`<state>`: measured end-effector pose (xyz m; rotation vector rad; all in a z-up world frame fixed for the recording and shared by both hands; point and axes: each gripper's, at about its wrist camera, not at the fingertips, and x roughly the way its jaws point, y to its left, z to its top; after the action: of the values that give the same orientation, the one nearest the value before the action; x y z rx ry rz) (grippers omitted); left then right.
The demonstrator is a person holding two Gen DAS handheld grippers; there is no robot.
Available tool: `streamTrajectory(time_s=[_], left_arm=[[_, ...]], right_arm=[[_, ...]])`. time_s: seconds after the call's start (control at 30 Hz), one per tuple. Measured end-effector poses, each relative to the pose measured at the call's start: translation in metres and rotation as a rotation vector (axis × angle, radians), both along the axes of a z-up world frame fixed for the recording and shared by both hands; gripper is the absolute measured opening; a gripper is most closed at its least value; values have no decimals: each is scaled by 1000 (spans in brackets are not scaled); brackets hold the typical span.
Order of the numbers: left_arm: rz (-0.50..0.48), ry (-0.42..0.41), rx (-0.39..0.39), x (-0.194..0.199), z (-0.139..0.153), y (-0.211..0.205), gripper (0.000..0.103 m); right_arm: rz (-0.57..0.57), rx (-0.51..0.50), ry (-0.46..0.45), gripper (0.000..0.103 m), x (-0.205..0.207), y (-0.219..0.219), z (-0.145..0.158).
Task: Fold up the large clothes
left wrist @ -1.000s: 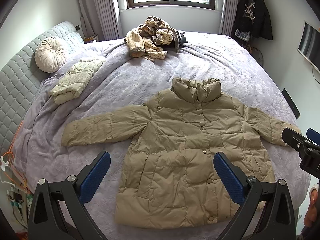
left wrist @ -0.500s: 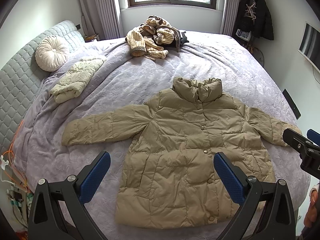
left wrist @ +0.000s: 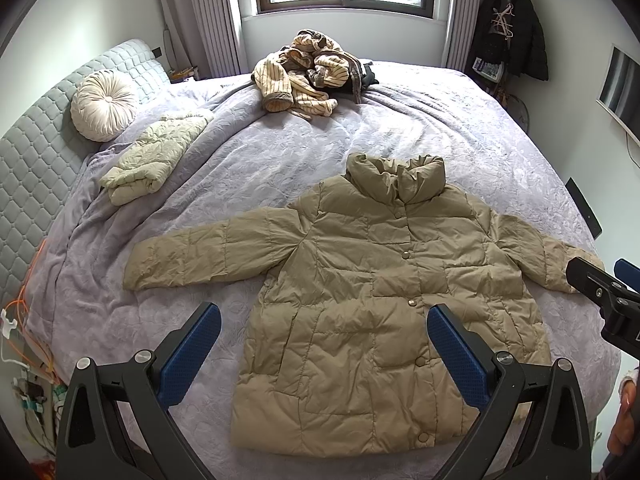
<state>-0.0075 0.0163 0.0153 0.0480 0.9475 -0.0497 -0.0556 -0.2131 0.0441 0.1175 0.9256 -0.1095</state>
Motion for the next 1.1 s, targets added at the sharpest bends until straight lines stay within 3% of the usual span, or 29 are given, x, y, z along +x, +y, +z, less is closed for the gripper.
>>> streamTrajectory(time_s=[1.1], left_arm=[[8,25,-6,-3,-12,2,103]], right_arm=[[0,4,14,103,3,4,-4]])
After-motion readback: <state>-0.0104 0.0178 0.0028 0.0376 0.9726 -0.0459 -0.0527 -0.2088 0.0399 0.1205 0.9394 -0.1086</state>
